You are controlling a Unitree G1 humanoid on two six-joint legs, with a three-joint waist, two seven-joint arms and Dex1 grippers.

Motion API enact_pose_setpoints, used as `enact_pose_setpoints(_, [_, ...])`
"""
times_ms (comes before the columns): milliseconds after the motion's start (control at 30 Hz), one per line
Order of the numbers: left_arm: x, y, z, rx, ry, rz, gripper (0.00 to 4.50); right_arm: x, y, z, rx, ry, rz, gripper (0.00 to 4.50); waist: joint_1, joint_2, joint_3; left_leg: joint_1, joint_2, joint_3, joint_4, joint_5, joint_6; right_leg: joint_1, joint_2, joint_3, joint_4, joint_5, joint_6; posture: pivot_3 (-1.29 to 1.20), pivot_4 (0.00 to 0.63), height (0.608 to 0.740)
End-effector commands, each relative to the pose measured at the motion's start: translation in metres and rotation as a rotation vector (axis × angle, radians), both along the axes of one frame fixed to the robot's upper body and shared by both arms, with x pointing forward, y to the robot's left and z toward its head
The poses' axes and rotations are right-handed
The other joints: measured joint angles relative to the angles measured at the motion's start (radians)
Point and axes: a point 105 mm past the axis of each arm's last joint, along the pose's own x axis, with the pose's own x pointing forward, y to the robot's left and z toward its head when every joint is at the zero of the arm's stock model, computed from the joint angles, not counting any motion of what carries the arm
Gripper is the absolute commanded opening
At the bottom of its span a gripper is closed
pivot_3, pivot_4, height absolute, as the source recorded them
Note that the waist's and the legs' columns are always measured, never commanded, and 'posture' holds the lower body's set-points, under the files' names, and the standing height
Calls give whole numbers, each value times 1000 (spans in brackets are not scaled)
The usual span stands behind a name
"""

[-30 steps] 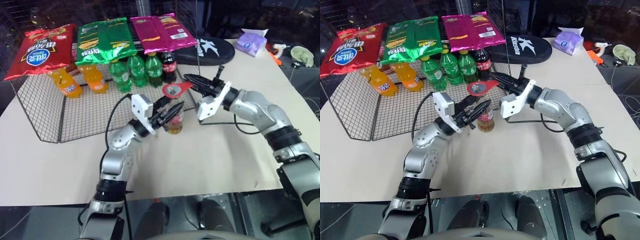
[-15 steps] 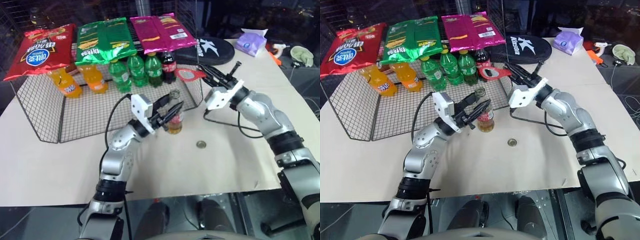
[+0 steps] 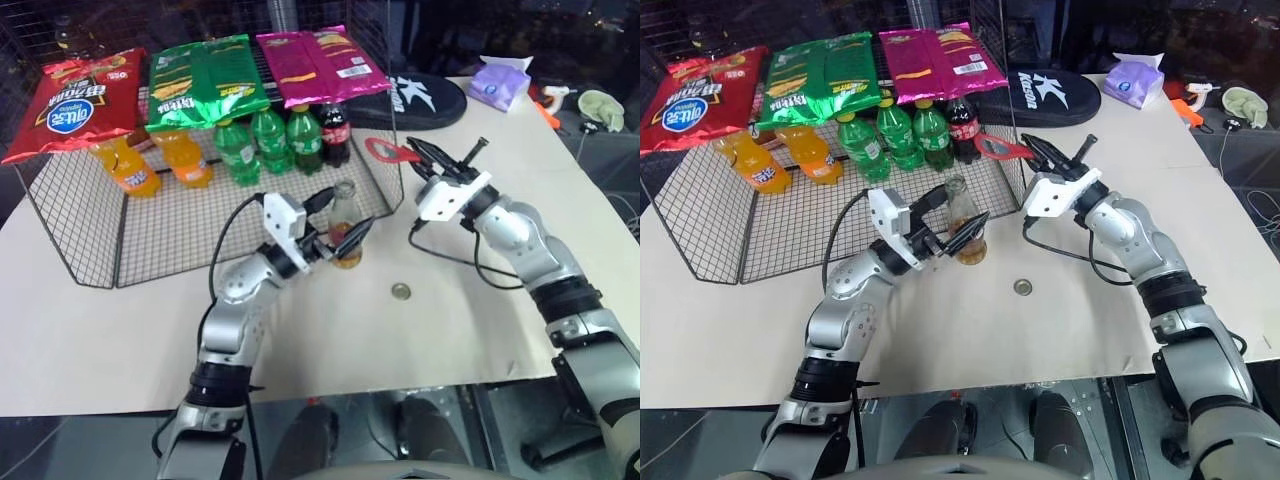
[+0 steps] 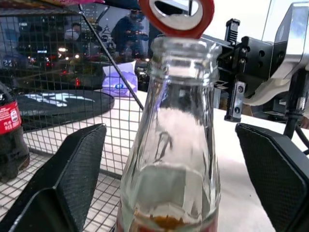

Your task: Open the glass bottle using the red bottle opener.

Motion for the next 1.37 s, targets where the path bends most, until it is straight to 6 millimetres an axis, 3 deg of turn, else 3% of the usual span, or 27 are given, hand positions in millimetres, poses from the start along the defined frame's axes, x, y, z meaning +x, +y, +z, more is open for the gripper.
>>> enact_pose_setpoints(33, [-13,8,13,12,-59,-8,4456,-12,-2,-16,118,197,84,0,0,0,0,0,0,0,0,0,0,0,0,0,0,0,0,0,150,740])
enact_pose_setpoints(100, [-16,13,13,25,-55,-2,4456,-19,-2,-27,151,292,119,0,0,0,0,0,0,0,-1,0,0,0,0,0,-1,0,0,0,150,740])
enact_pose_setpoints(267, [-31,30,6,80,-31,24,4456,-52,-7,-68,283,765,191,0,3,1,0,0,1,-1,-3,0,0,0,-1,0,-3,0,0,0,150,740])
enact_pose_setpoints(367, [-38,33,3,87,-17,29,4456,-63,-12,-79,273,877,178,0,7,1,1,0,1,-1,-2,0,1,0,-1,0,-2,0,0,0,150,740])
enact_pose_setpoints(600, [-60,46,-8,134,41,38,4500,-56,-46,-72,417,914,61,2961,8,1,1,0,1,-1,-2,0,1,1,0,0,-2,0,0,0,150,740])
enact_pose_setpoints(733, [-72,62,-15,145,93,86,4500,-60,-73,-76,454,929,-19,2961,17,1,1,0,1,-1,-3,-1,1,1,-1,0,-4,0,0,0,150,740])
enact_pose_setpoints(867, [-85,86,-26,168,151,174,4500,-76,-97,-85,452,930,-59,2961,29,1,1,0,1,-1,-4,-1,1,1,-1,0,-5,0,0,0,150,740])
enact_pose_setpoints(1000, [-94,111,-47,218,246,275,4500,-99,-107,-92,467,935,-20,2961,31,1,1,0,1,0,-5,-1,2,2,-1,0,-6,0,0,0,150,740])
enact_pose_setpoints(1200, [-112,128,-62,260,320,321,4500,-132,-117,-112,453,1081,76,2961,31,1,1,2,2,-1,-4,-4,6,5,-1,-1,-8,0,0,0,150,740])
enact_pose_setpoints(1367, [-114,134,-66,304,311,359,4500,-132,-125,-112,445,1094,87,2961,30,1,1,3,2,0,-4,-4,7,6,-2,-1,-9,0,0,0,150,740])
